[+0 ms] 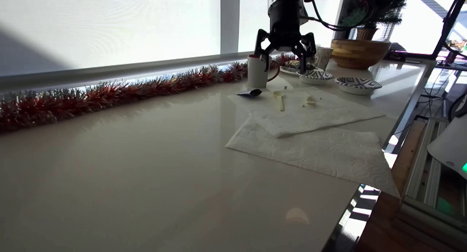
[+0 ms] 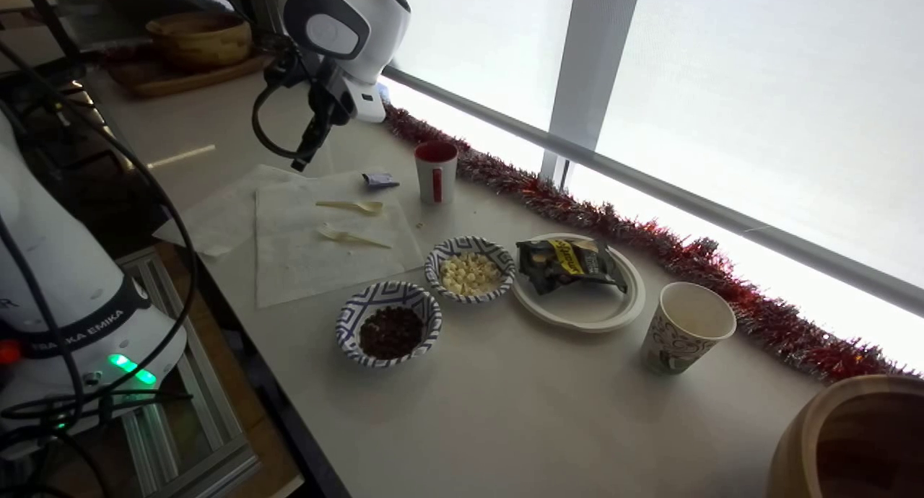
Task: Use the spoon to transfer some contents from the closest bowl to the right cup
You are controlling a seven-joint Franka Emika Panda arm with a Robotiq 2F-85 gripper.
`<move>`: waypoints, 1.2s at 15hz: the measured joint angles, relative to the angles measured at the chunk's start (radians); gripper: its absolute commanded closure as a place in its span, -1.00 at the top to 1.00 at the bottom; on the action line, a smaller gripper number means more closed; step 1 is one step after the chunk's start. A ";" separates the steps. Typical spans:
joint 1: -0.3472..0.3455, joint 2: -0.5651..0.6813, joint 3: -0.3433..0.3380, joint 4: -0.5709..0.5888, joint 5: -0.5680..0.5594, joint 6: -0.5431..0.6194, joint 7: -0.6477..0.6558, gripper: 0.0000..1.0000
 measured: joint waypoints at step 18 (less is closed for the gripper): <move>-0.035 0.166 -0.048 0.007 0.045 0.209 -0.164 0.16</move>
